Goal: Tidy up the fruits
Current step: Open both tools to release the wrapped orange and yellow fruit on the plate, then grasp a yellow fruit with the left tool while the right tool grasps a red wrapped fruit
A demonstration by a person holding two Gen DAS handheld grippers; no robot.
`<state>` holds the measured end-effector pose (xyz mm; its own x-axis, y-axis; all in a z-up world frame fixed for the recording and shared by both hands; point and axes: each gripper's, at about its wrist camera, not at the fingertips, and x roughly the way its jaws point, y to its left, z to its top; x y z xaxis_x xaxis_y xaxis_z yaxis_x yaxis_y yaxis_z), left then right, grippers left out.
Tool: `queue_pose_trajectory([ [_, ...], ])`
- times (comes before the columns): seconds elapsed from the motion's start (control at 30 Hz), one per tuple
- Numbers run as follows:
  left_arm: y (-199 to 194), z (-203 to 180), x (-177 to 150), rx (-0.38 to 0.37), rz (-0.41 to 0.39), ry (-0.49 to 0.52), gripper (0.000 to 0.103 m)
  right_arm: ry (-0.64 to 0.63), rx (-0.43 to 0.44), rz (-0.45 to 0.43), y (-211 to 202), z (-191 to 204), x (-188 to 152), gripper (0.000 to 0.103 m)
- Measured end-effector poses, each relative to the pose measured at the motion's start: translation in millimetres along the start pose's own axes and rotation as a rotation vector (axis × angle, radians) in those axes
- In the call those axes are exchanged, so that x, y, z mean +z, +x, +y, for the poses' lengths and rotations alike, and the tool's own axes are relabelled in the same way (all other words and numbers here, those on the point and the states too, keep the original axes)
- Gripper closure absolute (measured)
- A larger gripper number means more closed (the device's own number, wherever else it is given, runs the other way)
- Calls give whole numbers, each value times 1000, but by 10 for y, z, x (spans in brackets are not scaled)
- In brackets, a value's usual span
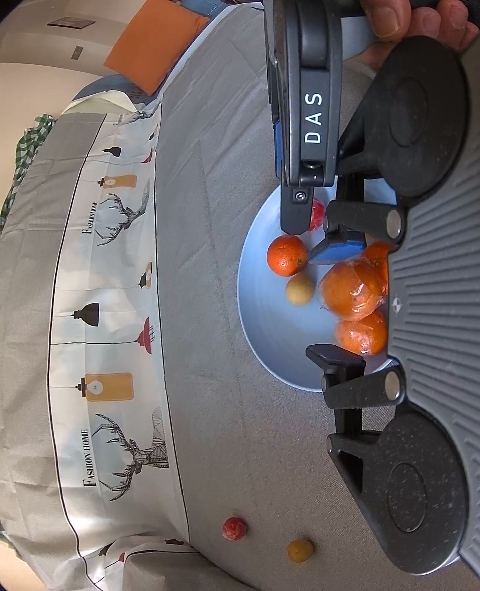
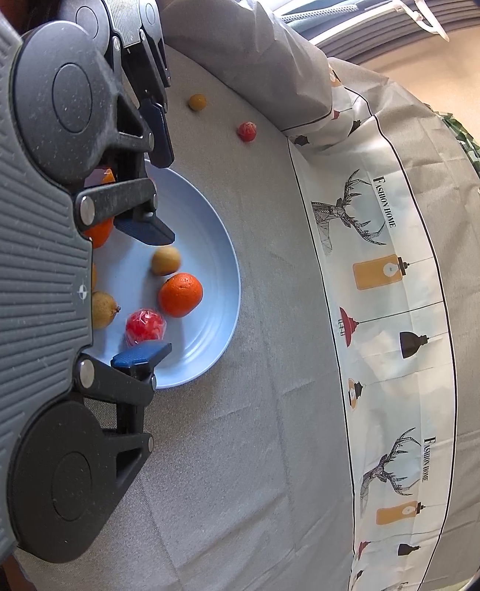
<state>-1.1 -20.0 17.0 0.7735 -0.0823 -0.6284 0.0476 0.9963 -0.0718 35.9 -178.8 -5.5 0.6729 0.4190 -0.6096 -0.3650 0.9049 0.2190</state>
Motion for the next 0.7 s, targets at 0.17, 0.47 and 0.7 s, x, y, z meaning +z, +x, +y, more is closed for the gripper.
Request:
queue_pose_trajectory([
  [0.17, -139, 47, 44, 3, -48, -13, 86, 38, 5, -10, -21, -51, 16, 41],
  [0.47, -306, 1145, 486, 167, -85, -272, 84, 58, 22, -57, -109, -41, 69, 42],
  [0.7, -23, 1925, 389, 346, -7, -524, 48, 66, 73, -52, -98, 1, 116, 42],
])
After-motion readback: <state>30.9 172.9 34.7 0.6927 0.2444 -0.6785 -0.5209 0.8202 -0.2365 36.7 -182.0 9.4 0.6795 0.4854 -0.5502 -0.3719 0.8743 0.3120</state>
